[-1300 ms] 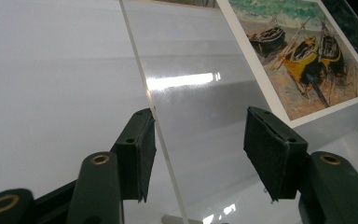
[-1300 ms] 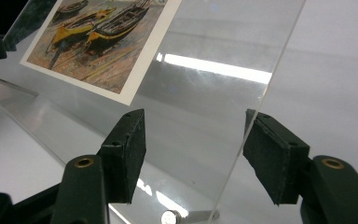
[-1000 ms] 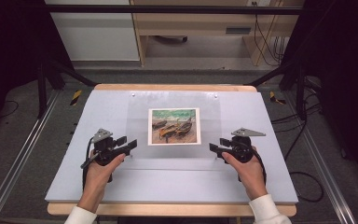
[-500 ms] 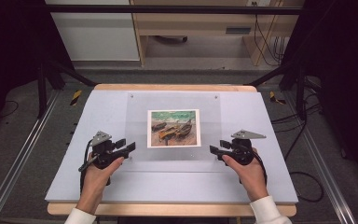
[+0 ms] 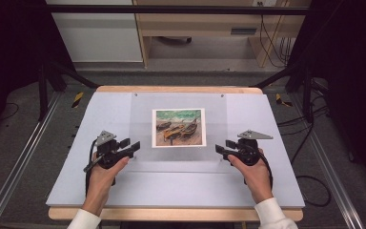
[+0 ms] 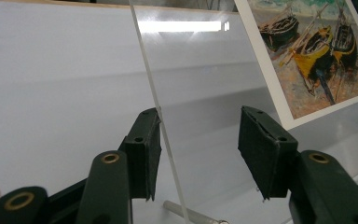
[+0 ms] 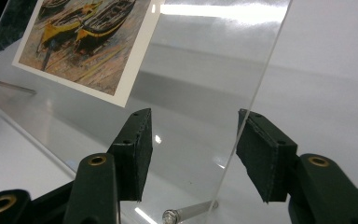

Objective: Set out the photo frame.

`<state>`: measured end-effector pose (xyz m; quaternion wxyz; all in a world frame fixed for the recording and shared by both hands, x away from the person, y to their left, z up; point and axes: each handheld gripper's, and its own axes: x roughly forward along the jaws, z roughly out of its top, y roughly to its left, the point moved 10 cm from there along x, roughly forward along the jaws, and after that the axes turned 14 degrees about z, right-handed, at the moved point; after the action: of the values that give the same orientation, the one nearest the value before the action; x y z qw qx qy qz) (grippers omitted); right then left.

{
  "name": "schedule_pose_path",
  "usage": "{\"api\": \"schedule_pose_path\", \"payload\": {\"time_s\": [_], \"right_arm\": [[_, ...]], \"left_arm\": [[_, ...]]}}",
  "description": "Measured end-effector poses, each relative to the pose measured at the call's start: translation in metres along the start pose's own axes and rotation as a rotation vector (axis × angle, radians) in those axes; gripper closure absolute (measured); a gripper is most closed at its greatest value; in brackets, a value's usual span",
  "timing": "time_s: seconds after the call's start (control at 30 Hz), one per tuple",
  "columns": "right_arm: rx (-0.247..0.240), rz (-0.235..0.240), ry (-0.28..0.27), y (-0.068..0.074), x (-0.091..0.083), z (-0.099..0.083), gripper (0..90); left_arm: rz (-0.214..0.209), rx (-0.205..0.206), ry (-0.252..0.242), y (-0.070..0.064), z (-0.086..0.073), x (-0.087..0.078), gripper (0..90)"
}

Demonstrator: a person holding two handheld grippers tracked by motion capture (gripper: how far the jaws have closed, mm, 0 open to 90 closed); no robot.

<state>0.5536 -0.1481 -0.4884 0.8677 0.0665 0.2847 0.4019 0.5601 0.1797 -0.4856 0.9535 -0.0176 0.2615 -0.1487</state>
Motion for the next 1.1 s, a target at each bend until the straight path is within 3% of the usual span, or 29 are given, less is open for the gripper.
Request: {"api": "schedule_pose_path", "payload": {"time_s": [0.23,1.1], "right_arm": [[-0.001,-0.005,-0.017,-0.005,0.002,0.002,46.2],[-0.054,-0.027,0.023,0.007,-0.01,-0.011,52.0]], "left_arm": [[-0.003,-0.005,-0.011,0.0,0.0,0.004,48.7],[0.02,0.039,-0.021,-0.002,-0.007,-0.011,54.0]]}}
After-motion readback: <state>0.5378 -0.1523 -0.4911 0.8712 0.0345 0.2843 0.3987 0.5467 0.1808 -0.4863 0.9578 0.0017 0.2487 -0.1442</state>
